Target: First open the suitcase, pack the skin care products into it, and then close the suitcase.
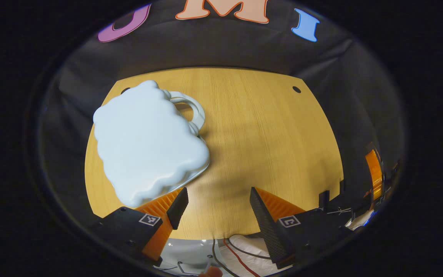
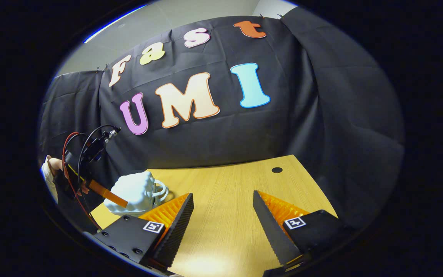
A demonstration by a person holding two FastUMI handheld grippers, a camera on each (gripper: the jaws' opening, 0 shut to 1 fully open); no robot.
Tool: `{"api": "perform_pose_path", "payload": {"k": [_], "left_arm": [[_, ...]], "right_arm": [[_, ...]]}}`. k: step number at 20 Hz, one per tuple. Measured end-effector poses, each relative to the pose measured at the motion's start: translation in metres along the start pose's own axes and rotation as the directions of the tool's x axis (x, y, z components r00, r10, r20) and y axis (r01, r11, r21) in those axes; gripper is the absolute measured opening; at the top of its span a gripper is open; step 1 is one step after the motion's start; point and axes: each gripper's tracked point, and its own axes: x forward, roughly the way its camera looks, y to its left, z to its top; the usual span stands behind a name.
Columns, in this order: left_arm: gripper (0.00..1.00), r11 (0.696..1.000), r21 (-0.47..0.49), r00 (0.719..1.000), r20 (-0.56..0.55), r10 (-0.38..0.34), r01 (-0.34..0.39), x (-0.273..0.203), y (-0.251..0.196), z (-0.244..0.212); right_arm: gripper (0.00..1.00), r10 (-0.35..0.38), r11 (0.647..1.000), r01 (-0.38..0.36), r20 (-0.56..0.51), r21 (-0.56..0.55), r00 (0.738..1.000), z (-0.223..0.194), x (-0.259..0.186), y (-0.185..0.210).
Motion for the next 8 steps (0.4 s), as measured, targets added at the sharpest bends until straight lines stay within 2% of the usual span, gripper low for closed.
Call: {"api": "perform_pose_path", "payload": {"k": [8], "left_arm": [[0.95,1.000,-0.004,0.999,0.044,0.002,-0.002,-0.007,0.000,-0.016]], "right_arm": [[0.97,-0.039,0.999,0.038,0.022,0.016,0.999,-0.004,-0.022,-0.003]]}}
